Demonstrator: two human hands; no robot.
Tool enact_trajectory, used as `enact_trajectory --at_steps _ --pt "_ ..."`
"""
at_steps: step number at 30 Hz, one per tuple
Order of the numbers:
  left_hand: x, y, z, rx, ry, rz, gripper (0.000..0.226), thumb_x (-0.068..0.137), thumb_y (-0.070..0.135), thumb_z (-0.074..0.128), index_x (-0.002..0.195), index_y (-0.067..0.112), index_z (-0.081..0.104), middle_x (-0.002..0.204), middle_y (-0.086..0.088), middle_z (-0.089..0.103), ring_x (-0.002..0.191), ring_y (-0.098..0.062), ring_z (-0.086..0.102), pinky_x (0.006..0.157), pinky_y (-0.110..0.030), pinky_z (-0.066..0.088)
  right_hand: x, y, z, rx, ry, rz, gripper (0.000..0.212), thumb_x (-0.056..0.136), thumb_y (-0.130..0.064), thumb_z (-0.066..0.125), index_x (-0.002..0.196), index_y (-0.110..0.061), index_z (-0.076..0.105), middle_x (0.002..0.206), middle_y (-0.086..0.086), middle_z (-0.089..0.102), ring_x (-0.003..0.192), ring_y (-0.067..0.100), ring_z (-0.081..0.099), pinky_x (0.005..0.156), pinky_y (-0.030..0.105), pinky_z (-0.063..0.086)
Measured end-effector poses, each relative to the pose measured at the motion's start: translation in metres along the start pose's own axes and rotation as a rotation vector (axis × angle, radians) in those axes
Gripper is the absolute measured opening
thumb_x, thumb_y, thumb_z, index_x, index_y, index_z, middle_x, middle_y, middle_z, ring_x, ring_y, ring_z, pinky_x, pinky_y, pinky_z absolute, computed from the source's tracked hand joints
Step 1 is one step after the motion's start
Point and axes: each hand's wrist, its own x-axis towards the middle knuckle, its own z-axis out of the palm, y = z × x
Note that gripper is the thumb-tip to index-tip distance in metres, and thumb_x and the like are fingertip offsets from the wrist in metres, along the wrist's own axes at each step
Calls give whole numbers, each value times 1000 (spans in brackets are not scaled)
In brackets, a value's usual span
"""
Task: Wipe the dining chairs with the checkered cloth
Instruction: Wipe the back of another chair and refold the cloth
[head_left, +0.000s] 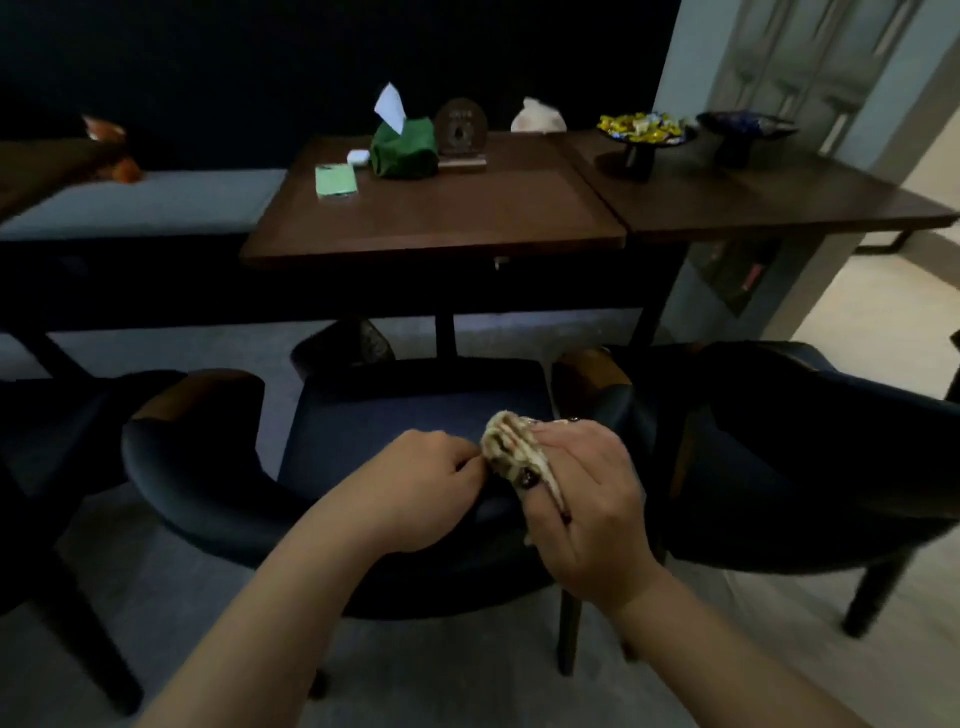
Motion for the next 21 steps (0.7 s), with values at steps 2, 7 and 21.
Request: enact_trajectory --at_steps 2,7,21 --pt "0 -2 0 -10 31 12 46 97 48 40 68 19 62 61 6 59 55 -7 54 52 -28 38 0 4 11 2 124 -44 30 83 -15 50 83 6 71 88 16 69 85 28 65 83 42 50" --pt "-2 -4 -2 21 119 59 52 94 52 44 69 13 68 58 2 64 43 -6 53 40 -19 38 0 14 21 20 293 -115 33 87 -14 45 70 5 65 73 14 63 72 24 58 69 37 48" --pt "-14 13 -3 8 238 42 41 93 43 54 73 13 74 57 4 60 53 -9 53 57 -28 45 32 88 -5 216 35 371 41 100 -19 44 59 -14 50 58 -2 50 60 12 46 56 27 33"
